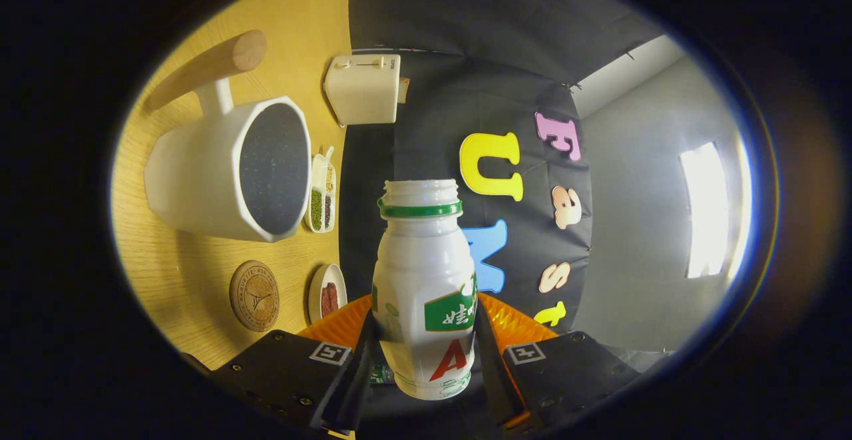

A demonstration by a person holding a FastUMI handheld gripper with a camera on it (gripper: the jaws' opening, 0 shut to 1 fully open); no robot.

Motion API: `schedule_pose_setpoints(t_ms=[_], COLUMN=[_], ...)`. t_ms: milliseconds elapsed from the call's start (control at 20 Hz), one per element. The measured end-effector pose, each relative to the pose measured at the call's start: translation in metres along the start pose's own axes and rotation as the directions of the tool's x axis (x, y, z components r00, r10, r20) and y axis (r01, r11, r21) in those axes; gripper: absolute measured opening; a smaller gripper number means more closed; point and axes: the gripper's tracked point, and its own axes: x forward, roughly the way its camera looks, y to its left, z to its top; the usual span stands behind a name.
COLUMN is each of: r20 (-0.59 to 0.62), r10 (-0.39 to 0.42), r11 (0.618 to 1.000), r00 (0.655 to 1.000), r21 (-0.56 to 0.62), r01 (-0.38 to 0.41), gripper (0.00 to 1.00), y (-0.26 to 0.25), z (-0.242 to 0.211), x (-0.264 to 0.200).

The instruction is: Take the bottle from table, then pour the juice into the cup, finally place the bottle on the coaster

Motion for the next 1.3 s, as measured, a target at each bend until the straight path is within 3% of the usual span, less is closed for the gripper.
schedule_pose_setpoints(t_ms=[1300], r20=[0.005], r10=[-0.039], r11=[0.997], r00=[0.999], r21=[-0.073], r01=[0.040], gripper=[0.70], y=[-0.019], z=[-0.005], x=[0.005])
